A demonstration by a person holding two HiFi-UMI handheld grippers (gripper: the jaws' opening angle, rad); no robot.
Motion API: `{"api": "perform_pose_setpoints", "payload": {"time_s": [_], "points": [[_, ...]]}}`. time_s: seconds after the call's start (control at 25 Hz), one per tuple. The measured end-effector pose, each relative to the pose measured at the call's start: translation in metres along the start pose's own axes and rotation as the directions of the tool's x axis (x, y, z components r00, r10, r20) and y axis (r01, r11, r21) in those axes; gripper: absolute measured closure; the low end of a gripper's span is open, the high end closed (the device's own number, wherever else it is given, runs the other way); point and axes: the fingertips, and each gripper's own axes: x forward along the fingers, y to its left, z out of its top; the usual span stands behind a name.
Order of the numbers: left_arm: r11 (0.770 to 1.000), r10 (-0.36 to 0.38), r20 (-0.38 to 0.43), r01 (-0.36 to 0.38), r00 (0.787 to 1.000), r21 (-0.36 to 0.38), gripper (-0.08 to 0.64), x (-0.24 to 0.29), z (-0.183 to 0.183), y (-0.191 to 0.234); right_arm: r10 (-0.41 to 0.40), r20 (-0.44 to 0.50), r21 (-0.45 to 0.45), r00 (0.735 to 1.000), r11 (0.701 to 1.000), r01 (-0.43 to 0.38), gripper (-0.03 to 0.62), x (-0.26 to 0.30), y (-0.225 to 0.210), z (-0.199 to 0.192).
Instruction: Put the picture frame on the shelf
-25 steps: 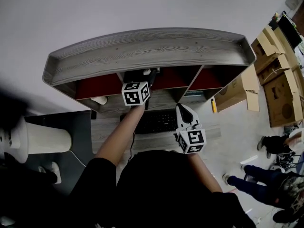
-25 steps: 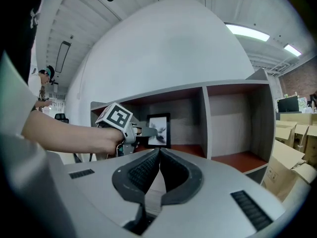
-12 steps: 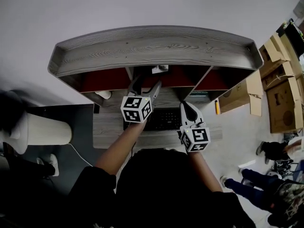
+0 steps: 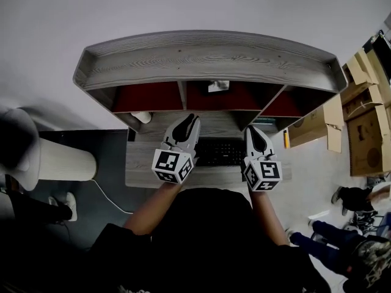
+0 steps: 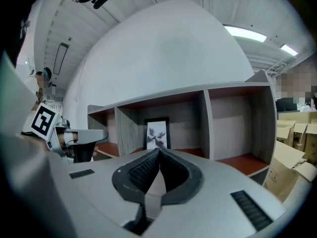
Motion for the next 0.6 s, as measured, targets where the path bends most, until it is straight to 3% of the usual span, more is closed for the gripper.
{"api": "perform_pose_setpoints", "payload": {"time_s": [0.08,0.6], "points": [[1.0,0.005,-0.006,-0.005,1.0,0.007,0.532,-0.012,-0.005,0.004,0.001,0.0,-0.012,1.0,1.0,-0.001,0.578,0.001,0.004,-0.001],[0.996,0.067,-0.052,-0.063,0.996,0.06,0.543,-0.044,-0.014,0.032,0.012,-0.023,-0.087,1.0,0.996,-0.014,0.58,0.006,0.025,-0.012]]}}
